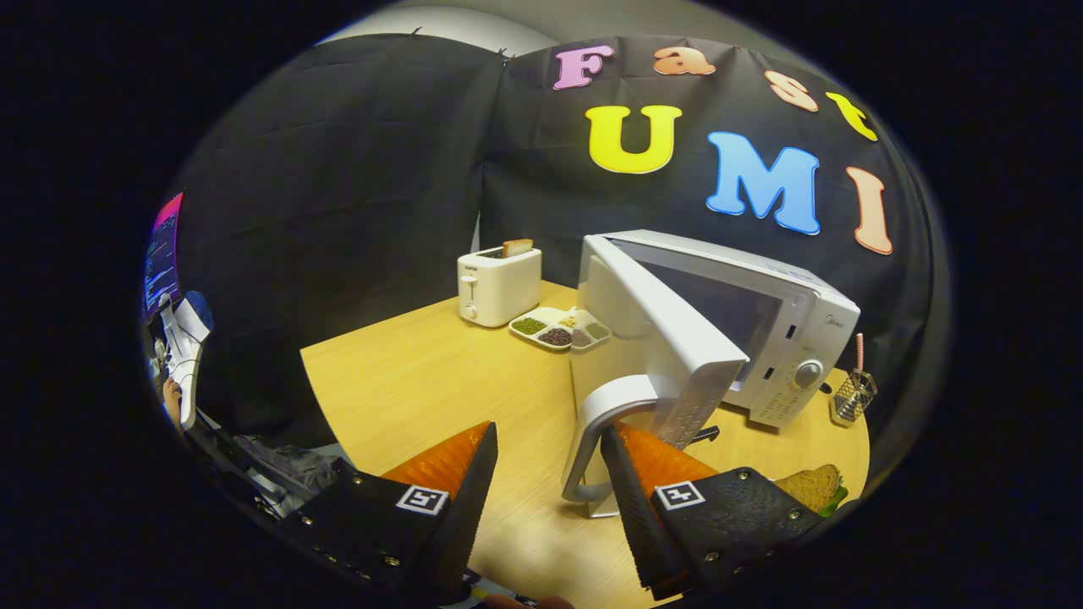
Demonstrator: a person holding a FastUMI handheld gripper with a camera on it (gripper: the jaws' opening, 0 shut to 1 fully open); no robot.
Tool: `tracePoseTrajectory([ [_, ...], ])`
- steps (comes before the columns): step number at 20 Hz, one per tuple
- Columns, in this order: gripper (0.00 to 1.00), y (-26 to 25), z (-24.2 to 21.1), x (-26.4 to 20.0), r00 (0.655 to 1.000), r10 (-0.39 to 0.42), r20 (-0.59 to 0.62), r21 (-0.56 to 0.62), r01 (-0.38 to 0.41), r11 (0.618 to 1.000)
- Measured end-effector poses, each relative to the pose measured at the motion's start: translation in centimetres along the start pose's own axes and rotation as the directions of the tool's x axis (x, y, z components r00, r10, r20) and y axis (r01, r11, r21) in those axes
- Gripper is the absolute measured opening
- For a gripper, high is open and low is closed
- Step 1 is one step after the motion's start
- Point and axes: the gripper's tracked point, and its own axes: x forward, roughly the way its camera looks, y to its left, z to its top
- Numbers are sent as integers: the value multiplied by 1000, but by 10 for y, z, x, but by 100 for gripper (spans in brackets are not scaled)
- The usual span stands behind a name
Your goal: Open the microwave, put the food inside, and close the microwave door.
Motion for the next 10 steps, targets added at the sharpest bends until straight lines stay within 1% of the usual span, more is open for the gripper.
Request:
tracePoseTrajectory([
  [2,74,27,4,-2,999,46,-13,-16,-46,999],
  [3,74,35,8,0,998,56,-11,-34,-56,998],
  [5,69,55,11,6,997,80,-19,-55,-80,995],
  [8,69,95,18,17,991,130,-9,-75,-130,989],
  [10,69,121,25,27,983,182,15,-110,-179,978],
])
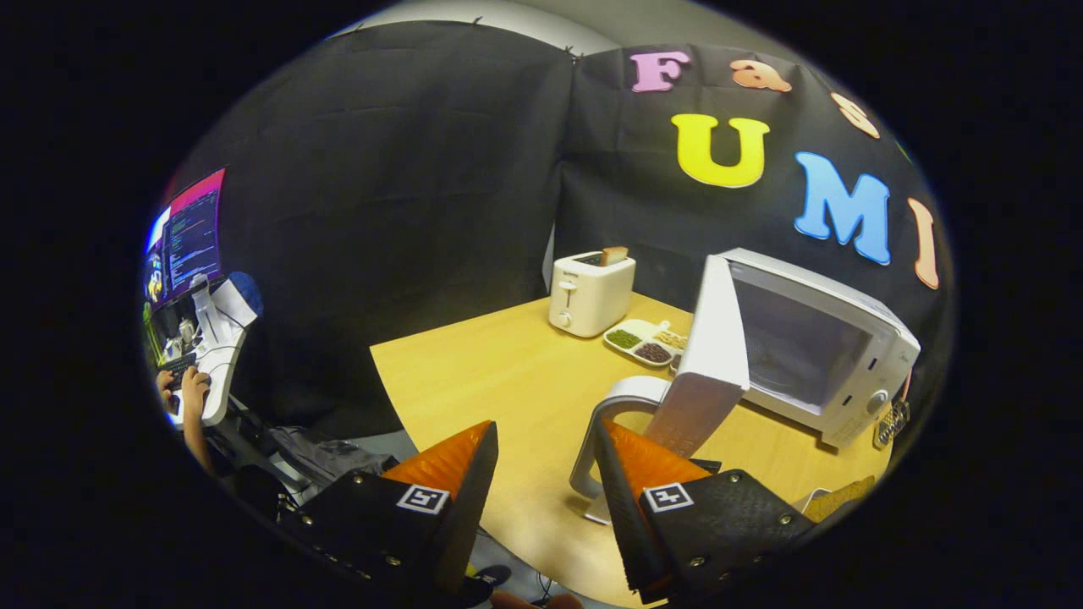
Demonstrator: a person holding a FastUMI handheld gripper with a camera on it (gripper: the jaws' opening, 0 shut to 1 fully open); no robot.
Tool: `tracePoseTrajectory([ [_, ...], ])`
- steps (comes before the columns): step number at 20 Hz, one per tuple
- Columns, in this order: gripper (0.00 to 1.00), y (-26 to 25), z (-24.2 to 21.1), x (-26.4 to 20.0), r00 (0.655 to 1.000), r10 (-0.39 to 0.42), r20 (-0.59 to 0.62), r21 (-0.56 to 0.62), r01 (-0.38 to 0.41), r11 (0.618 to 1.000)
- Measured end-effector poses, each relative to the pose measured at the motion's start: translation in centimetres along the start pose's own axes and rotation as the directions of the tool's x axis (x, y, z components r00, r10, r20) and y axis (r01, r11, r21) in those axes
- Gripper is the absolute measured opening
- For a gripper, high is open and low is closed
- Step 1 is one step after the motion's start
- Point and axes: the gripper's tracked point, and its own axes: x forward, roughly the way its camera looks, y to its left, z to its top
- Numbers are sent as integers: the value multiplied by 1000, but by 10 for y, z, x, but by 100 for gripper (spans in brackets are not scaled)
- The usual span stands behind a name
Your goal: Open the microwave, put the food inside, and close the microwave door.
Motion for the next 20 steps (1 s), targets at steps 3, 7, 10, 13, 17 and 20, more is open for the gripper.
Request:
tracePoseTrajectory([
  [3,69,28,11,24,997,77,15,-4,-77,997],
  [7,70,53,33,37,981,187,55,16,-188,982],
  [10,70,56,51,21,957,280,72,74,-286,956],
  [13,70,23,69,-7,959,266,99,128,-278,952],
  [17,75,-38,71,-59,979,185,84,201,-199,959],
  [20,76,-114,53,-89,999,2,50,240,-14,971],
])
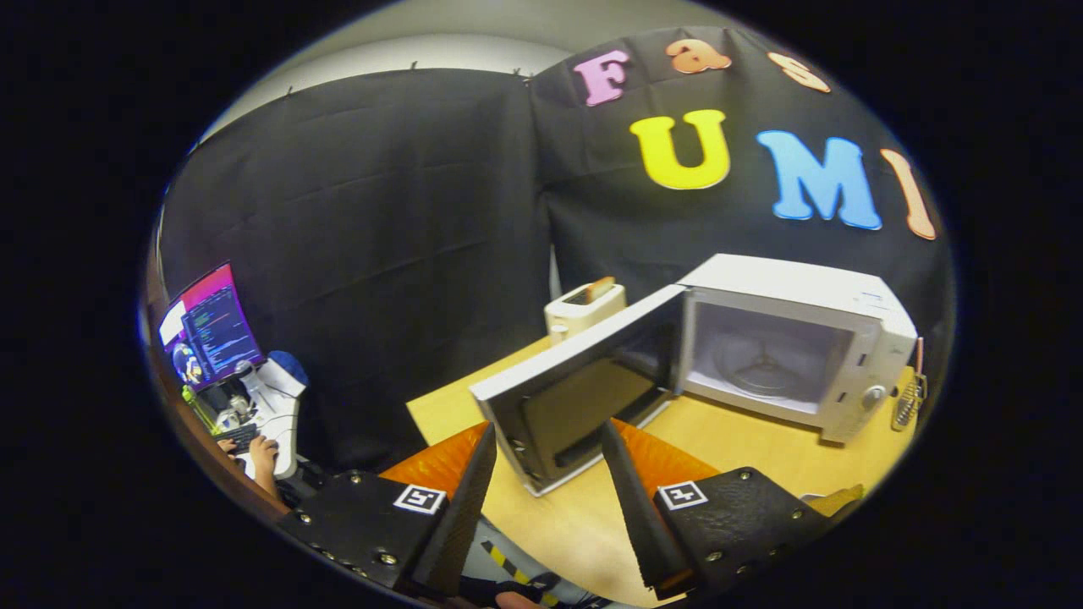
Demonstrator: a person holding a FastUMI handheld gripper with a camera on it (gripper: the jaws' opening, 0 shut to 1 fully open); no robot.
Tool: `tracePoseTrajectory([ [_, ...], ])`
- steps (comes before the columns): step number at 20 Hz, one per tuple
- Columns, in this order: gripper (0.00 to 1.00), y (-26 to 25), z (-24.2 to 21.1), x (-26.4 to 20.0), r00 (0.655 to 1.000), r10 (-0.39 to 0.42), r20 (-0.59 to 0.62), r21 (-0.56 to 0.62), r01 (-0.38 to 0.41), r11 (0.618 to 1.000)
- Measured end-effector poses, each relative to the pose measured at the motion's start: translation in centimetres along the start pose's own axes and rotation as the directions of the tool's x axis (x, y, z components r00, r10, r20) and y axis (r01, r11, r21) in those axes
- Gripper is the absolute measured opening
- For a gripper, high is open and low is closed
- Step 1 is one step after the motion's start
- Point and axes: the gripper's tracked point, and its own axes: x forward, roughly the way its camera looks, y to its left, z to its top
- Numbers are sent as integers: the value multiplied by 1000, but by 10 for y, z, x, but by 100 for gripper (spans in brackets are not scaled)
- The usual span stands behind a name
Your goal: Open the microwave, put the food inside, and close the microwave door.
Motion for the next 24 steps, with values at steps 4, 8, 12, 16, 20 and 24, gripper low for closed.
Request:
tracePoseTrajectory([
  [4,76,-96,-33,-47,975,-206,-79,126,215,968],
  [8,76,-174,-47,-101,930,-347,-124,259,368,893],
  [12,78,-230,-76,-138,888,-426,-175,370,460,807],
  [16,78,-266,-117,-144,862,-432,-264,458,506,731],
  [20,78,-284,-160,-131,869,-364,-334,576,494,651],
  [24,78,-284,-188,-107,875,-284,-391,659,482,578],
])
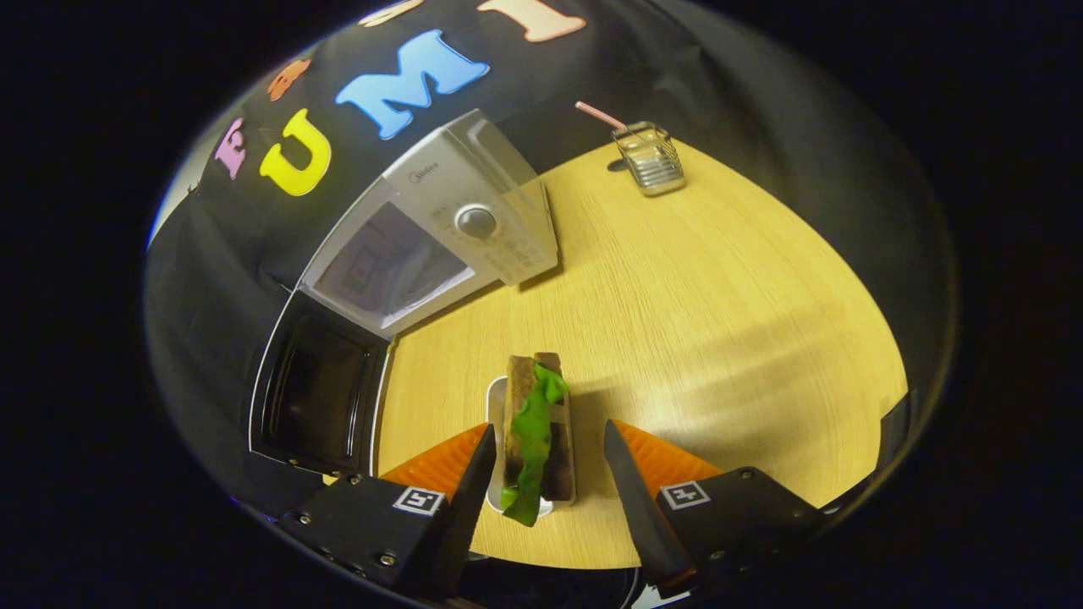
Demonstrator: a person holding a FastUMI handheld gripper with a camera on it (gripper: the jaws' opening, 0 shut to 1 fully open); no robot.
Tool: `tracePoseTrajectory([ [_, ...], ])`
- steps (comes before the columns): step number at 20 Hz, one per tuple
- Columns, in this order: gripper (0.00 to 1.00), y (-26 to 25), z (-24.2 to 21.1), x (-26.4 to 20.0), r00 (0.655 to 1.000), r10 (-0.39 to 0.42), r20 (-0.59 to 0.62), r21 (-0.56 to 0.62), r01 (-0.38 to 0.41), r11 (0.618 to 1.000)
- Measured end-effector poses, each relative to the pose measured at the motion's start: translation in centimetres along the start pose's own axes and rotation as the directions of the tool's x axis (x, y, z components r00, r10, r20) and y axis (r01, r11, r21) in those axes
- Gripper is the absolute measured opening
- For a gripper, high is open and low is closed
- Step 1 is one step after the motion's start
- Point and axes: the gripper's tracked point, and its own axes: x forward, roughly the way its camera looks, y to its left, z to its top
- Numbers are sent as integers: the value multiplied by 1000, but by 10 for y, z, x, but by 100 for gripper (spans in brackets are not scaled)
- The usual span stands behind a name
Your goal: Open the microwave, put the food inside, and close the microwave door.
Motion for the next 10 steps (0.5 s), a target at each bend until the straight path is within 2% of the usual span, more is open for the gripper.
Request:
tracePoseTrajectory([
  [1,78,3,-2,5,1000,23,-8,31,-23,999],
  [3,55,9,5,6,998,65,-10,84,-63,994],
  [4,39,11,3,8,998,66,-15,79,-65,995],
  [6,18,11,6,7,1000,24,5,10,-24,1000],
  [7,18,10,12,5,1000,-4,22,-5,4,1000],
  [8,10,16,13,3,1000,-11,23,2,11,1000],
  [10,10,30,15,-4,1000,-4,31,21,4,1000],
])
